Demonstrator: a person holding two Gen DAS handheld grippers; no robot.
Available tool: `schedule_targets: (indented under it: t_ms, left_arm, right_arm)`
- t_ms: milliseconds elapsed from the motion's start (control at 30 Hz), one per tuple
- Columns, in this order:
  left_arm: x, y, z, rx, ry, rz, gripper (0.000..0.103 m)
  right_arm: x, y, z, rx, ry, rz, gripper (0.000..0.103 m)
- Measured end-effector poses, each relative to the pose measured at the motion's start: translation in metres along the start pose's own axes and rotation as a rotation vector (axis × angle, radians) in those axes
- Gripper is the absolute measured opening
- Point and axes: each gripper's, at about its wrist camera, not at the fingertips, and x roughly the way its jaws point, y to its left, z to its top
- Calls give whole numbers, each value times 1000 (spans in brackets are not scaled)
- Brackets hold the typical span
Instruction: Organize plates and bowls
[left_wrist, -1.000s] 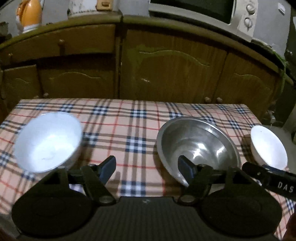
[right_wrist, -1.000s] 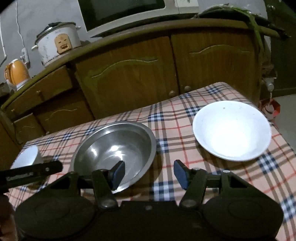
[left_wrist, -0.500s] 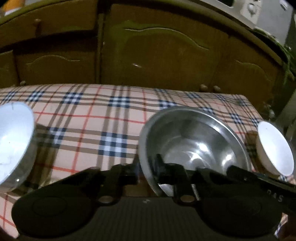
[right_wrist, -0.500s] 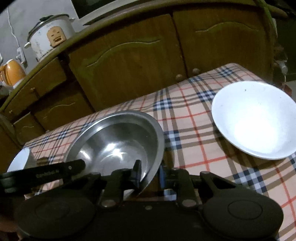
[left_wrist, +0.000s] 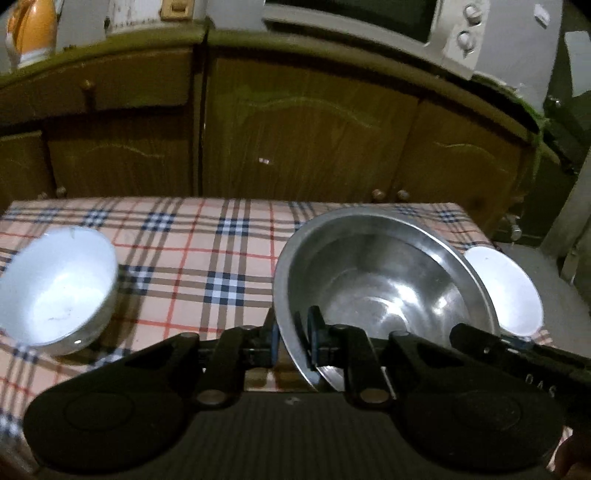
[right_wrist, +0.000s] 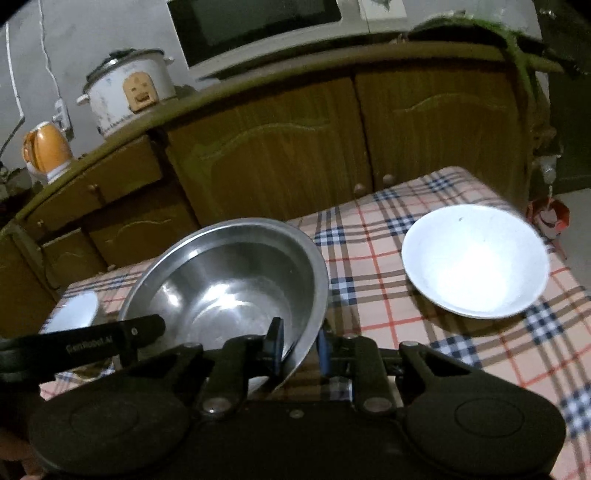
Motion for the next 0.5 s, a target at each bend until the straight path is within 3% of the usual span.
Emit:
schedule_targets:
  t_ms: [500]
  left_arm:
    - [-103,-27,-57,48,-57,15,18]
  right_arm:
    - [-127,7,-48,-61,-47,-22,25]
